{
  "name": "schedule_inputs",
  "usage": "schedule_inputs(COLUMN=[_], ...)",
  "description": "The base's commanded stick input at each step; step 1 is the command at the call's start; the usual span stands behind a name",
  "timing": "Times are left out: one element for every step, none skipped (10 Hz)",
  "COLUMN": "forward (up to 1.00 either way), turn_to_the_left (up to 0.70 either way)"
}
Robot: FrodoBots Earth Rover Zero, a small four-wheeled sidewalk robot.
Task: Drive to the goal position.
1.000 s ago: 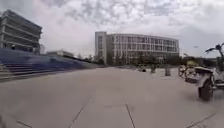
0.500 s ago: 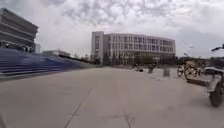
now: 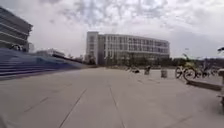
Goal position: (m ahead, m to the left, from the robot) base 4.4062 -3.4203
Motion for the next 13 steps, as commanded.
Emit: schedule_inputs(forward=[0.70,0.70,0.70,0.70,0.70,0.70,0.70,0.70,0.70,0.70,0.70,0.70,0.70], turn_to_the_left=[0.00,0.00,0.00,0.00,0.00,0.00,0.00,0.00,0.00,0.00,0.00,-0.03,-0.15])
